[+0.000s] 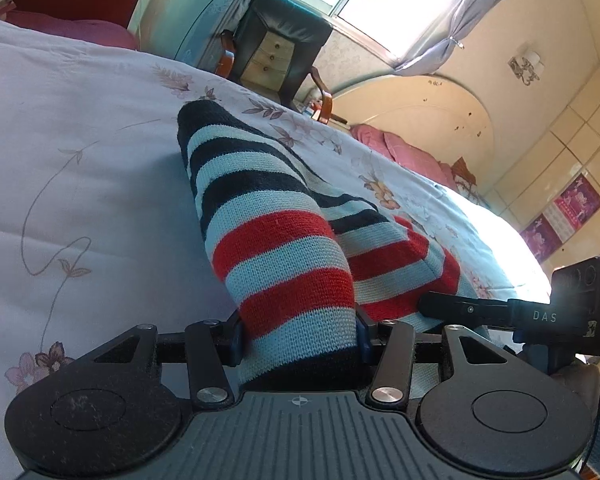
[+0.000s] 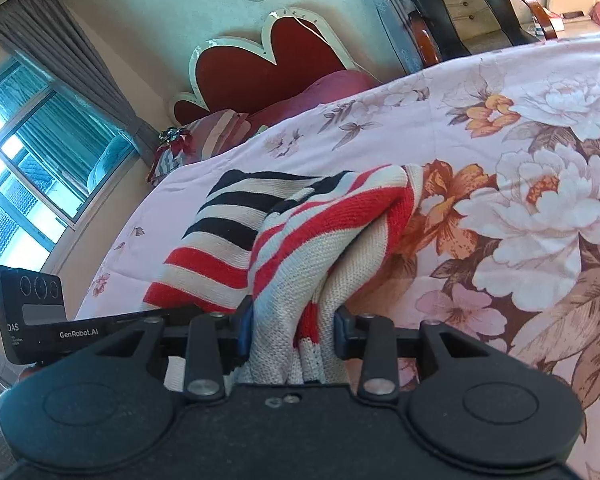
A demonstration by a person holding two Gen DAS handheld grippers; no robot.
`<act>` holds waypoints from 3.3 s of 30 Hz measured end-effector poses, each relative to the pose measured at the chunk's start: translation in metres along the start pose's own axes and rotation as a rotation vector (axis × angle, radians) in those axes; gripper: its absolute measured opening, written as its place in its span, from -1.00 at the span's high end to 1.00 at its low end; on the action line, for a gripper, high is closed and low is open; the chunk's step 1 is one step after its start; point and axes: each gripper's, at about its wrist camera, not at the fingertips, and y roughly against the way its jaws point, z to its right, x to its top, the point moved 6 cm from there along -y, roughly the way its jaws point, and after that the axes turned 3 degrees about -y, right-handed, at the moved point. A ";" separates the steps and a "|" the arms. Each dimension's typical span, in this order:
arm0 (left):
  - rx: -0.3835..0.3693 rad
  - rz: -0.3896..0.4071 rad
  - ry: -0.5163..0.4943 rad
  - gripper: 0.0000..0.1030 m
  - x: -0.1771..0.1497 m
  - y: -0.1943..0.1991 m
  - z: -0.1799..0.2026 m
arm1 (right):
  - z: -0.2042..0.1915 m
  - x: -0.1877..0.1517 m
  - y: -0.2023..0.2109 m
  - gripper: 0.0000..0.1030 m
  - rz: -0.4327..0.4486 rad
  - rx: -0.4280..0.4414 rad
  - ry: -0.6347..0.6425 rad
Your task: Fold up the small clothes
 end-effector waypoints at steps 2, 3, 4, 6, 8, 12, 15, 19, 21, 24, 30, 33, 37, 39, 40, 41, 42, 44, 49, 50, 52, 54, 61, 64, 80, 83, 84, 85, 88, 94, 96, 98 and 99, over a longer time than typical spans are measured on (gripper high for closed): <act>-0.010 0.008 0.013 0.01 -0.004 -0.004 -0.003 | 0.012 -0.004 -0.003 0.29 -0.011 -0.002 -0.037; -0.013 0.012 0.022 -0.01 -0.006 -0.006 -0.004 | 0.016 -0.006 -0.005 0.29 -0.017 -0.004 -0.048; -0.020 0.017 0.034 -0.01 -0.009 -0.007 -0.005 | 0.020 -0.009 -0.007 0.29 -0.022 -0.006 -0.053; -0.028 0.023 0.050 -0.05 -0.013 -0.010 -0.008 | 0.027 -0.013 -0.008 0.28 -0.021 0.008 -0.077; -0.035 0.029 0.063 -0.08 -0.015 -0.012 -0.010 | 0.031 -0.014 -0.008 0.28 -0.016 0.024 -0.102; -0.049 0.043 0.079 -0.17 -0.018 -0.013 -0.012 | 0.033 -0.015 -0.007 0.30 -0.014 0.031 -0.103; -0.005 0.037 0.049 -0.44 -0.017 -0.008 -0.010 | 0.032 -0.013 -0.007 0.19 -0.027 0.034 -0.110; 0.128 0.088 -0.026 -0.89 -0.007 0.021 -0.012 | 0.019 -0.003 0.009 -0.40 0.004 -0.073 0.007; 0.110 0.160 0.004 -0.58 0.002 0.042 -0.017 | 0.019 0.007 0.026 -0.22 0.049 -0.090 0.032; 0.039 0.217 -0.022 -0.03 0.022 0.051 -0.005 | 0.015 0.024 0.043 0.19 0.099 -0.092 0.059; 0.023 0.083 -0.148 -0.03 0.039 -0.001 0.025 | -0.019 0.040 0.008 0.54 0.047 -0.112 0.212; 0.141 -0.011 -0.192 0.29 0.028 -0.025 0.019 | -0.021 0.031 -0.022 0.78 -0.035 -0.247 0.343; 0.114 0.019 -0.162 0.29 0.024 -0.020 0.012 | 0.000 0.032 -0.029 0.75 -0.025 -0.252 0.295; 0.121 0.031 -0.180 0.28 0.021 -0.015 0.013 | 0.002 0.032 -0.028 0.75 -0.032 -0.242 0.289; 0.128 0.036 -0.182 0.28 0.022 -0.011 0.016 | 0.001 0.033 -0.027 0.74 -0.036 -0.240 0.283; 0.127 0.051 -0.190 0.28 0.023 -0.004 0.021 | -0.002 0.034 -0.022 0.73 -0.033 -0.243 0.270; 0.114 0.073 -0.196 0.28 0.023 0.006 0.027 | -0.005 0.034 -0.014 0.69 -0.018 -0.240 0.264; 0.073 0.105 -0.197 0.28 0.017 0.025 0.036 | -0.018 0.031 0.008 0.69 0.013 -0.197 0.289; 0.035 0.066 -0.290 0.28 -0.017 0.042 0.062 | -0.048 -0.003 0.039 0.72 -0.023 -0.118 0.383; 0.038 0.061 -0.313 0.28 -0.024 0.045 0.066 | -0.053 -0.013 0.042 0.72 -0.040 -0.114 0.412; 0.050 0.048 -0.309 0.28 -0.033 0.047 0.067 | -0.059 -0.028 0.044 0.73 -0.067 -0.127 0.467; 0.059 0.042 -0.281 0.29 -0.038 0.048 0.065 | -0.055 -0.040 0.040 0.78 -0.090 -0.198 0.533; 0.130 0.075 -0.367 0.29 -0.054 0.042 0.073 | -0.035 -0.051 0.035 0.81 -0.083 -0.270 0.505; 0.131 0.088 -0.347 0.29 -0.054 0.046 0.072 | -0.033 -0.054 0.031 0.82 -0.059 -0.296 0.538; 0.199 0.118 -0.247 0.28 -0.087 0.091 0.079 | -0.063 -0.061 0.073 0.72 0.006 -0.251 0.522; 0.209 0.117 -0.215 0.28 -0.095 0.088 0.075 | -0.054 -0.077 0.061 0.82 -0.051 -0.317 0.563; 0.212 0.120 -0.204 0.28 -0.095 0.087 0.074 | -0.046 -0.081 0.055 0.80 -0.077 -0.353 0.559; 0.217 0.124 -0.200 0.28 -0.096 0.087 0.074 | -0.038 -0.084 0.052 0.73 -0.088 -0.365 0.541; 0.238 0.127 -0.213 0.28 -0.096 0.085 0.078 | -0.028 -0.081 0.054 0.59 -0.068 -0.340 0.476; 0.328 0.207 -0.228 -1.00 -0.103 0.113 0.104 | -0.038 -0.078 0.079 0.40 -0.032 -0.331 0.443; 0.339 0.236 -0.266 -0.99 -0.111 0.128 0.119 | -0.046 -0.082 0.098 -0.17 -0.001 -0.338 0.433; 0.344 0.242 -0.251 -0.99 -0.119 0.145 0.131 | -0.054 -0.090 0.122 -0.40 0.038 -0.333 0.426; 0.345 0.246 -0.249 -0.99 -0.123 0.154 0.137 | -0.058 -0.095 0.133 -0.50 0.052 -0.344 0.426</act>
